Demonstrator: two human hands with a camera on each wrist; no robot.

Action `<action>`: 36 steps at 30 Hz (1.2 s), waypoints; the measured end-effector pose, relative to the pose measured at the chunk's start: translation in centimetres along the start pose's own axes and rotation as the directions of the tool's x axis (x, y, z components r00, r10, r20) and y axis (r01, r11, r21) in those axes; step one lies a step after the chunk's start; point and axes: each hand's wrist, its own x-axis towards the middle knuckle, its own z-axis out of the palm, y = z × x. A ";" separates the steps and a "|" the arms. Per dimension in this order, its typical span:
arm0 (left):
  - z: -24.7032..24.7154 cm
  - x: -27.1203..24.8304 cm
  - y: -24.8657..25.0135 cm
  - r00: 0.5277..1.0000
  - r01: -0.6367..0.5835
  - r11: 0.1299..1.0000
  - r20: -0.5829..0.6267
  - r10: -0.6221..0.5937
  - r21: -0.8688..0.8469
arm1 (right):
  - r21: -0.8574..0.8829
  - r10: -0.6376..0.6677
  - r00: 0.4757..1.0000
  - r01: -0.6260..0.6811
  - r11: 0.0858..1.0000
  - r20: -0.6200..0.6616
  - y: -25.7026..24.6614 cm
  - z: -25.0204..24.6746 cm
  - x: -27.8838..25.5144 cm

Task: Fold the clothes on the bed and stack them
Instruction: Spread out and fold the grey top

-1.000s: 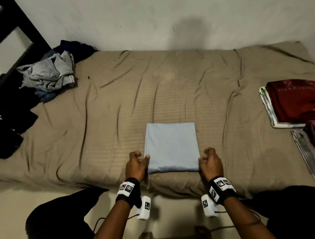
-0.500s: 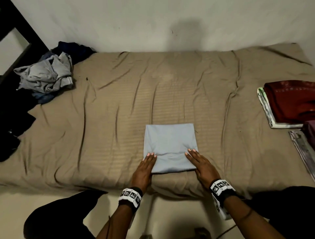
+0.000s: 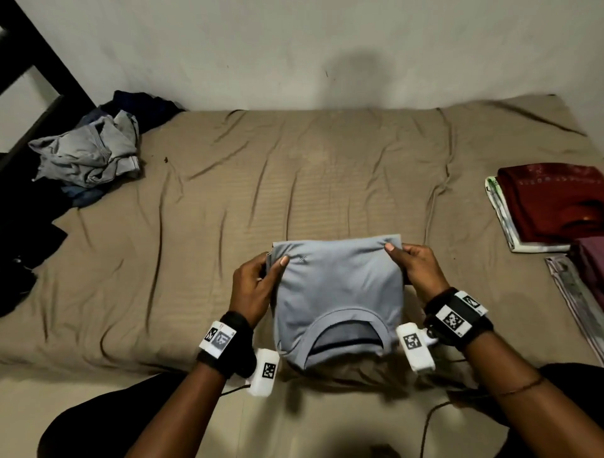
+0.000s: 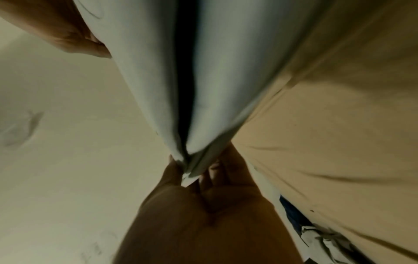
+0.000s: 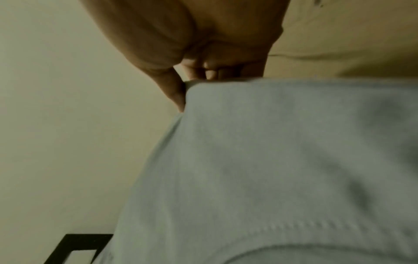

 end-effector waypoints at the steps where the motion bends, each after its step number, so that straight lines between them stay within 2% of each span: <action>1: 0.5 0.6 -0.9 0.999 0.054 0.999 0.001 -0.054 -0.002 | 0.007 0.062 0.998 -0.062 0.998 -0.016 0.6 0.3 0.7; 3: 1.6 2.0 -4.0 0.981 0.193 0.978 -0.001 -0.194 0.082 | -0.033 0.168 0.984 -0.170 0.985 -0.056 2.9 0.5 2.8; 6: 3.1 3.0 -8.1 0.886 0.440 0.847 0.009 -0.463 0.297 | -0.294 0.256 0.959 -0.281 0.914 -0.119 8.1 -0.3 5.8; 8: 4.0 2.6 -9.2 0.862 0.458 0.784 0.008 -0.508 0.418 | -0.472 0.258 0.951 -0.307 0.826 -0.168 9.8 -0.6 6.0; 10: 4.9 1.9 -8.7 0.871 0.423 0.751 0.003 -0.492 0.507 | -0.484 0.219 0.955 -0.290 0.826 -0.198 10.0 -0.1 4.7; 11: 5.2 1.4 -8.6 0.860 0.427 0.724 0.005 -0.510 0.541 | -0.487 0.235 0.954 -0.297 0.821 -0.186 10.6 0.0 4.1; 14: 6.0 -1.2 -8.4 0.814 0.451 0.600 -0.028 -0.581 0.660 | -0.369 0.299 0.949 -0.314 0.875 -0.098 14.0 -0.9 1.8; 16: 6.8 -2.9 -8.1 0.814 0.440 0.581 -0.031 -0.581 0.684 | -0.235 0.333 0.941 -0.336 0.912 -0.053 15.2 -1.2 0.4; 17: 7.3 -3.4 -8.0 0.811 0.445 0.587 -0.026 -0.584 0.676 | -0.188 0.327 0.945 -0.327 0.926 -0.034 15.3 -1.1 -0.2; 21: 7.6 -3.6 -7.6 0.767 0.543 0.606 -0.049 -0.640 0.581 | -0.237 0.258 0.966 -0.250 0.939 0.003 14.8 -0.4 -0.8; 23: 7.5 -3.5 -7.1 0.755 0.560 0.631 -0.018 -0.655 0.536 | -0.201 0.259 0.966 -0.252 0.947 0.013 14.0 -0.1 -1.0; 24: 7.5 -3.5 -7.1 0.763 0.550 0.662 0.016 -0.646 0.509 | -0.173 0.260 0.965 -0.254 0.952 0.015 13.5 -0.1 -1.2; 26: 7.9 -3.2 -6.3 0.810 0.517 0.745 0.040 -0.585 0.421 | -0.099 0.260 0.966 -0.257 0.961 0.014 12.3 -0.2 -1.4; 28: 8.3 -2.7 -5.8 0.816 0.551 0.790 0.024 -0.577 0.268 | -0.013 0.247 0.969 -0.247 0.969 0.002 10.9 -0.6 -1.3; 30: 9.2 -1.7 -6.1 0.779 0.616 0.770 0.015 -0.627 0.164 | 0.010 0.203 0.979 -0.203 0.979 -0.026 8.9 -1.9 -0.8; 33: 12.0 0.4 -5.6 0.725 0.682 0.721 0.011 -0.688 0.121 | -0.009 0.139 0.990 -0.140 0.990 -0.023 5.4 -5.0 0.4; 35: 15.3 2.1 -3.8 0.689 0.713 0.696 0.099 -0.718 0.081 | -0.028 0.106 0.994 -0.106 0.994 -0.024 3.0 -8.2 1.6; 36: 17.5 3.1 -2.8 0.687 0.715 0.699 0.159 -0.709 0.030 | -0.029 0.092 0.995 -0.093 0.995 -0.032 1.6 -10.2 2.3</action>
